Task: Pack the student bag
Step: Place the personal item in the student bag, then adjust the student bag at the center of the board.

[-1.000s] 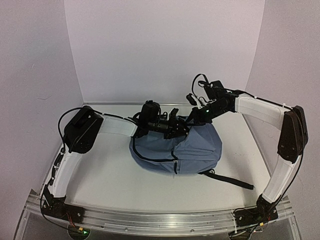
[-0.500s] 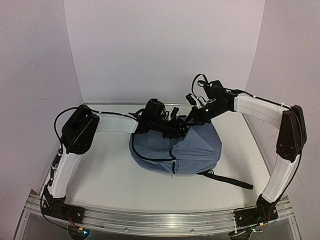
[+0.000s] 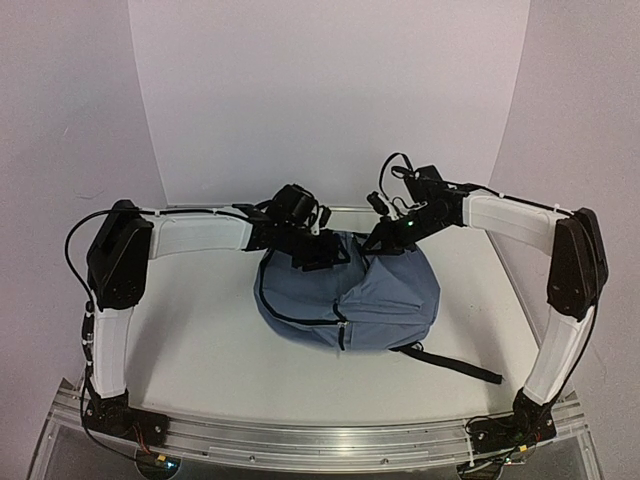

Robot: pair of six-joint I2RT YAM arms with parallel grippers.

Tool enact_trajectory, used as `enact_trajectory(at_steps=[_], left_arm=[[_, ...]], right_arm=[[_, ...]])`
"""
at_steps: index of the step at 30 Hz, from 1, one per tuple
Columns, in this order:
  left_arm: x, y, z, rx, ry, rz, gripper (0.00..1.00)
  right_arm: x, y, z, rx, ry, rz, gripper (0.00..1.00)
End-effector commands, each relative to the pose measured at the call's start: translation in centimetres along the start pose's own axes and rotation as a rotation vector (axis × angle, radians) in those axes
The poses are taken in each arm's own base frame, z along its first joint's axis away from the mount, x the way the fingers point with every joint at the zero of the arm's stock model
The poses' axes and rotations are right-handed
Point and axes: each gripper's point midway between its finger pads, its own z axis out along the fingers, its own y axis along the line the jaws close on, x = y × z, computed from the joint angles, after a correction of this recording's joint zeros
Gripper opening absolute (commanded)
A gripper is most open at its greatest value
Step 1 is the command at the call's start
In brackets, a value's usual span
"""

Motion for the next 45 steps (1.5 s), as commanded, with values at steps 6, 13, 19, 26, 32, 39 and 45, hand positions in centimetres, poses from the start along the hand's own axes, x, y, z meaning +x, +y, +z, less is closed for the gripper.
enact_trajectory(at_steps=[6,13,19,26,32,39,45], left_arm=[[-2.6,0.5,-1.0,-0.103,-0.075,0.088,0.51],[-3.8,-1.0,0.9,-0.053,-0.112,0.111,0.57],[-4.5,-1.5,2.4,-0.066,-0.13,0.111,0.62],[-4.7,-0.6,4.4,-0.157,-0.156,0.1,0.66],[-3.9,2.4,5.1,-0.297,-0.156,0.049,0.57],[-3.0,1.9,2.8,-0.305,-0.12,0.065,0.3],[-4.3,-2.3,-0.9,-0.187,-0.101,0.136,0.15]], right_arm=[[-0.4,1.3,0.5,-0.079,-0.011,0.0,0.05],[-1.7,2.5,-0.9,-0.093,-0.057,-0.013,0.0],[-2.4,3.3,-1.5,-0.12,-0.083,-0.01,0.0],[-2.8,4.1,-1.7,-0.159,-0.093,0.003,0.0],[-2.8,4.1,-1.9,-0.149,-0.103,0.002,0.0],[-2.5,3.0,-1.8,-0.092,-0.111,-0.011,0.0],[-1.4,1.8,-1.1,-0.054,-0.092,-0.034,0.0]])
